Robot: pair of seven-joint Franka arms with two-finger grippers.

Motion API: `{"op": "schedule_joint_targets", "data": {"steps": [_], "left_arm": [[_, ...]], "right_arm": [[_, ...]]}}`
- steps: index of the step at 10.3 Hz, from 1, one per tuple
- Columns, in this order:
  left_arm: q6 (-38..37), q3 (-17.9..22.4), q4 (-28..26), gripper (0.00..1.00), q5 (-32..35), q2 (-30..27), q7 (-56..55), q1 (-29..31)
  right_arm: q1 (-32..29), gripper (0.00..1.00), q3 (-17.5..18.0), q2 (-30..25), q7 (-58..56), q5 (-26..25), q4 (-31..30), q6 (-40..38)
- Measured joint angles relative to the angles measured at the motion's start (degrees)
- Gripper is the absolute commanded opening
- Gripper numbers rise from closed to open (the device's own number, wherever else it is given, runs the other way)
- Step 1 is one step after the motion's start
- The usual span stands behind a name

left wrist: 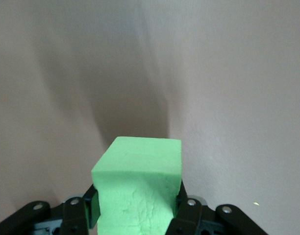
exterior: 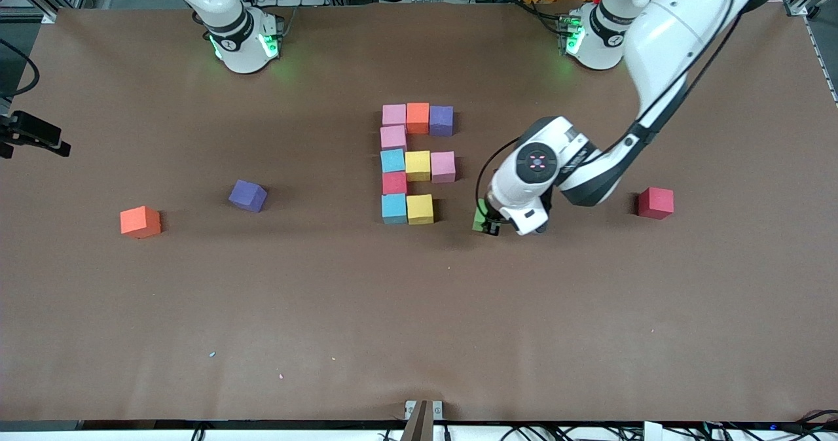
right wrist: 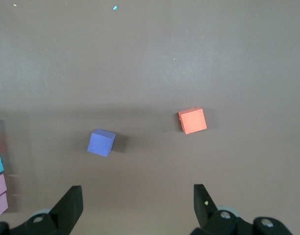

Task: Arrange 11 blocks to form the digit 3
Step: 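Carry the green cube with the left gripper toward the yellow cube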

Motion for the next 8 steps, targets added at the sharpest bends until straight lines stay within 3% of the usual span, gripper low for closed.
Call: {"op": "schedule_joint_targets", "data": {"steps": [8], "left_arm": [[-0.31,1.79,4.5,0.02,0.0,4.3,-13.85,-7.44]], "right_arm": [[0.02,1.0,-0.01,0.0,0.0,0.0,0.0,0.01]]}}
